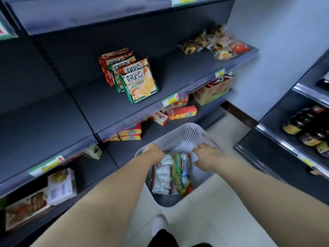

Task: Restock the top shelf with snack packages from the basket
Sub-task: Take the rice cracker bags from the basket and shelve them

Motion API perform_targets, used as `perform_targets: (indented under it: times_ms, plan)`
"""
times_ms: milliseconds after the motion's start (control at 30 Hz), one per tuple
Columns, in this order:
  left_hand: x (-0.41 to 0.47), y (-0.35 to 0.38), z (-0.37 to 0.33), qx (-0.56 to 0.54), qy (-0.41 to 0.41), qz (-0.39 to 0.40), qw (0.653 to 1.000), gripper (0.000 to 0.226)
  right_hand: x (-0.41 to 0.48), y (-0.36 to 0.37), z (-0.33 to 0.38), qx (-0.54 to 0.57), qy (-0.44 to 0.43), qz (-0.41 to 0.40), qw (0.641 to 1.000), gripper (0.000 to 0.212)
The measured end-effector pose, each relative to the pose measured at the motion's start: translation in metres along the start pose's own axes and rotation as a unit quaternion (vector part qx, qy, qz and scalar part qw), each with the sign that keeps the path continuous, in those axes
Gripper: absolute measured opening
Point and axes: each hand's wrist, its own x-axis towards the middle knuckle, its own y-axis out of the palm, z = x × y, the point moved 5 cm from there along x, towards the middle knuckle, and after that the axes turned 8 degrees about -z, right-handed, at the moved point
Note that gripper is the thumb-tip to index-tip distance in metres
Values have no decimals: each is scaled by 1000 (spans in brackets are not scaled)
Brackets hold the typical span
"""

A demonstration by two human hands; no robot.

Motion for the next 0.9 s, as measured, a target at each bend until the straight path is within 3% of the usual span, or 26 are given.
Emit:
perform_targets:
  times_ms: [167, 300, 500, 700, 900]
  plan:
    - [23, 30, 22, -1, -54, 27, 998, 32, 34, 30, -1, 28, -13, 15, 999, 48]
    - [45, 57, 45, -61, -124, 29, 990, 29, 63, 45, 0, 43, -40, 10, 998, 43]
    - [51, 80, 59, -106, -211, 28, 971, 6, 105, 72, 2, 33, -96, 43, 994, 46]
    - [73, 106, 74, -109, -290, 16, 951, 26, 133, 101, -4, 9, -171, 109, 979, 54]
    - [88, 137, 90, -99, -345, 4, 933, 47, 154, 100, -20, 15, -238, 98, 966, 49]
